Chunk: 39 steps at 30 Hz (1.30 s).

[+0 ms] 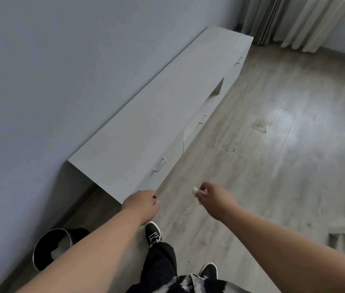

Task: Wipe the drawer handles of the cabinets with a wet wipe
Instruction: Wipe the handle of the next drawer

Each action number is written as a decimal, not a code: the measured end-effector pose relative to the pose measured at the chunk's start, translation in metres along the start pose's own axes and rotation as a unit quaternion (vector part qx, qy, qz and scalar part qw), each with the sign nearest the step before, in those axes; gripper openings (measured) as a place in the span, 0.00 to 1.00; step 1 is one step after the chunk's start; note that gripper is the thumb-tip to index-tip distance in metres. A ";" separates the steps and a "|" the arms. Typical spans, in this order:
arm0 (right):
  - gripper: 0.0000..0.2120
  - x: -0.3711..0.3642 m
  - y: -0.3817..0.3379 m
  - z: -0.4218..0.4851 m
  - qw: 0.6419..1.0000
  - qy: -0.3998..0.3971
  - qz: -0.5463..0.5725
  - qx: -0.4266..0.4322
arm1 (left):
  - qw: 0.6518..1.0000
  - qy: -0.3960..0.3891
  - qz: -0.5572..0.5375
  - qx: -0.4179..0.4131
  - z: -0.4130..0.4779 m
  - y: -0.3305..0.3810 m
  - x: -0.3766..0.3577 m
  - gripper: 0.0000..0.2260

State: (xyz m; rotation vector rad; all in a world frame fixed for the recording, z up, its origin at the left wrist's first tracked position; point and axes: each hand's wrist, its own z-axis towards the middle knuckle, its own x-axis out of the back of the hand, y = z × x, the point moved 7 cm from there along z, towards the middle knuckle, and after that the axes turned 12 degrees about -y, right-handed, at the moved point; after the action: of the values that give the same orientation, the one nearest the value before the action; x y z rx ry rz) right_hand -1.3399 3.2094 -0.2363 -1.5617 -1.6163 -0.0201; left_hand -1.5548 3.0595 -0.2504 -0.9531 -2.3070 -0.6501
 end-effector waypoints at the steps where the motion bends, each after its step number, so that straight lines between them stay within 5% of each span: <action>1: 0.17 0.001 -0.007 0.012 1.000 0.002 0.001 0.000 | 1.000 0.002 -0.004 0.002 0.011 -0.008 0.010 0.18; 14: 0.12 -0.016 -0.053 0.148 0.995 -0.002 0.068 -0.074 | 0.996 -0.035 0.072 -0.033 0.160 -0.067 0.095 0.21; 24: 0.10 -0.068 -0.024 0.266 0.993 0.008 0.068 -0.094 | 0.994 -0.035 0.086 -0.054 0.268 -0.078 0.069 0.24; 35: 0.05 -0.143 0.045 0.385 0.983 -0.002 0.163 -0.082 | 0.984 0.019 0.157 -0.083 0.399 -0.088 0.020 0.38; 39: 0.05 -0.149 0.052 0.411 0.973 0.031 0.220 -0.065 | 0.968 0.108 0.190 -0.121 0.424 -0.100 0.010 0.42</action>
State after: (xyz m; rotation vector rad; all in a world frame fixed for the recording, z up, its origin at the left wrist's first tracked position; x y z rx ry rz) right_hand -1.5471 3.3272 -0.6068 -1.9715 -1.2112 0.0657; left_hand -1.7642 3.2610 -0.5753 -1.3226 -1.8139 -0.8342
